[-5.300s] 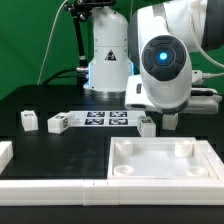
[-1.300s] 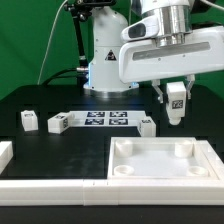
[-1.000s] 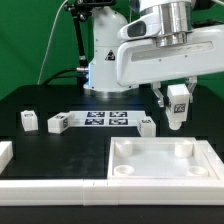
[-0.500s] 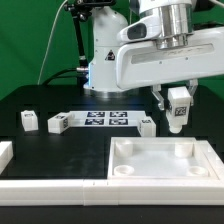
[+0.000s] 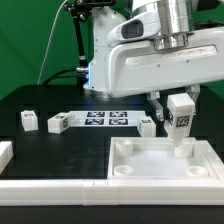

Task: Assemble one leg

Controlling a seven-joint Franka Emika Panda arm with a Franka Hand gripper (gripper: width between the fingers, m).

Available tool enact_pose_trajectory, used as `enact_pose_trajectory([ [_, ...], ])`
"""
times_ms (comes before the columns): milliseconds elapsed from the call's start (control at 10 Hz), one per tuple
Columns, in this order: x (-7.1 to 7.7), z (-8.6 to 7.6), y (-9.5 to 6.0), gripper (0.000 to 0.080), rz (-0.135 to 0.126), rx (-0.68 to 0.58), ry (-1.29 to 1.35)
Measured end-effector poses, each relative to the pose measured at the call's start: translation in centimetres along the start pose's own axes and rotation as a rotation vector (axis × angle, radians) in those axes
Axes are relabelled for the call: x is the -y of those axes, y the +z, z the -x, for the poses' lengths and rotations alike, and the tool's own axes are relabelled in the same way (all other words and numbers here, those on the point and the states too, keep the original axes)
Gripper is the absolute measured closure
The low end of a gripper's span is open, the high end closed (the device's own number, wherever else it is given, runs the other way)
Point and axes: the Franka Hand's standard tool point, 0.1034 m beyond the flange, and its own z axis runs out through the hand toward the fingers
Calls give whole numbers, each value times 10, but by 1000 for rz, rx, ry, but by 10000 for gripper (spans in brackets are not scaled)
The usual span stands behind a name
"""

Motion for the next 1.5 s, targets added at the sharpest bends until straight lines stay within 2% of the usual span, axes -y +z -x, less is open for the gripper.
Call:
enact_pose_trajectory([
  [100, -3, -4, 0, 511, 13, -41, 9],
  [200, -3, -2, 1, 511, 15, -42, 5],
  [300, -11, -7, -2, 511, 52, -126, -8],
  [400, -16, -3, -1, 511, 79, -177, -9],
  [500, -11, 2, 4, 511, 75, -167, -4],
  [1200, 17, -24, 25, 511, 46, -185, 11],
  [1300, 22, -25, 29, 511, 43, -185, 11],
  [1500, 22, -20, 37, 511, 42, -176, 12],
])
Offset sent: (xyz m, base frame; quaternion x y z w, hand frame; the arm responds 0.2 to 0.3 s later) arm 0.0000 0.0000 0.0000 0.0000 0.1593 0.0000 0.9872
